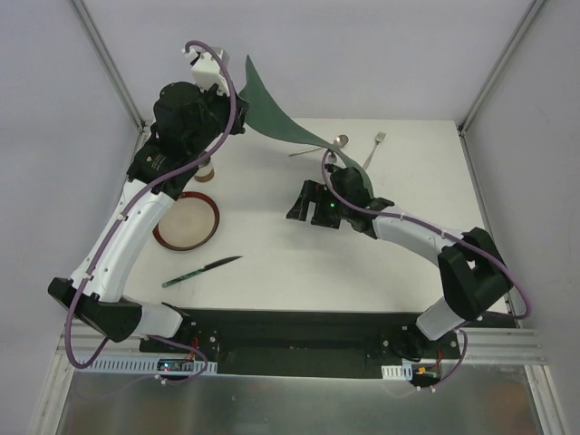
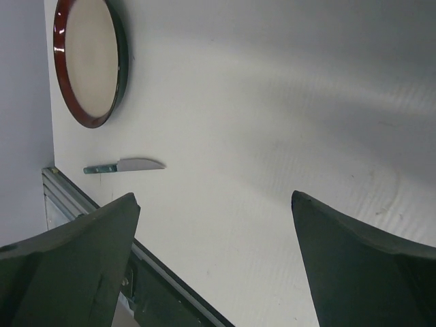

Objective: Set the dinner table for one person
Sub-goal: Place the napkin at the center of the board.

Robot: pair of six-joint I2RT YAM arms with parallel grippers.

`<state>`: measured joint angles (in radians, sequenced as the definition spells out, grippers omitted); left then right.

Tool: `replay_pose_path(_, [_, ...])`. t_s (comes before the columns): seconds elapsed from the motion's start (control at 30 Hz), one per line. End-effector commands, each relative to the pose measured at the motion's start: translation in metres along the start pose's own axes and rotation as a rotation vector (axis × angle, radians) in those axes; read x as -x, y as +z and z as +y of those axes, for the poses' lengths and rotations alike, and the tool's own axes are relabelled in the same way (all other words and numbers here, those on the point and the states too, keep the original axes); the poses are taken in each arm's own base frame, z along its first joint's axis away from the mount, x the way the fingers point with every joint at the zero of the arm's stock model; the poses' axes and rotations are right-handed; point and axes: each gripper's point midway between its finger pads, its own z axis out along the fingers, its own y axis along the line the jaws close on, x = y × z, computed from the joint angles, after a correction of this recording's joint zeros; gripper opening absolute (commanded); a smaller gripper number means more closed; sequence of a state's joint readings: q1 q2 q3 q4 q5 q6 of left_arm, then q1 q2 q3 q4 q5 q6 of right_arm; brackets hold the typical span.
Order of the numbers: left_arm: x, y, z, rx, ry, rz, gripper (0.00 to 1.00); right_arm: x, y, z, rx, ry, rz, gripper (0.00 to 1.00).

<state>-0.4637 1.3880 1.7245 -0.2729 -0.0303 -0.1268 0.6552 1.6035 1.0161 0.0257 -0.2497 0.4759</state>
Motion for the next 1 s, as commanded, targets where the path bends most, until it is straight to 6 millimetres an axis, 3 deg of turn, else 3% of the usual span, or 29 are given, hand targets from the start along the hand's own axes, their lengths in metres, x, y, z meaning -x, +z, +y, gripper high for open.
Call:
replay_pose_path(0.0, [0.029, -0.036, -0.004, -0.009, -0.084, -0.134, 0.0, 0.01, -0.035, 0.001, 0.0, -0.026, -0.092, 0.96])
replay_pose_path(0.37, [-0.039, -0.049, -0.026, -0.103, -0.172, -0.003, 0.0, -0.014, -0.115, -0.015, -0.01, 0.002, -0.234, 0.96])
replay_pose_path(0.43, [-0.049, -0.051, -0.028, -0.112, -0.188, 0.018, 0.0, -0.016, -0.123, -0.015, -0.006, 0.007, -0.246, 0.96])
replay_pose_path(0.77, [-0.15, -0.054, -0.035, -0.079, -0.256, 0.217, 0.0, -0.014, -0.153, -0.002, 0.056, 0.016, -0.305, 0.96])
replay_pose_path(0.97, [-0.174, -0.062, -0.045, -0.051, -0.231, 0.241, 0.0, -0.009, -0.159, 0.001, 0.048, -0.009, -0.323, 0.96])
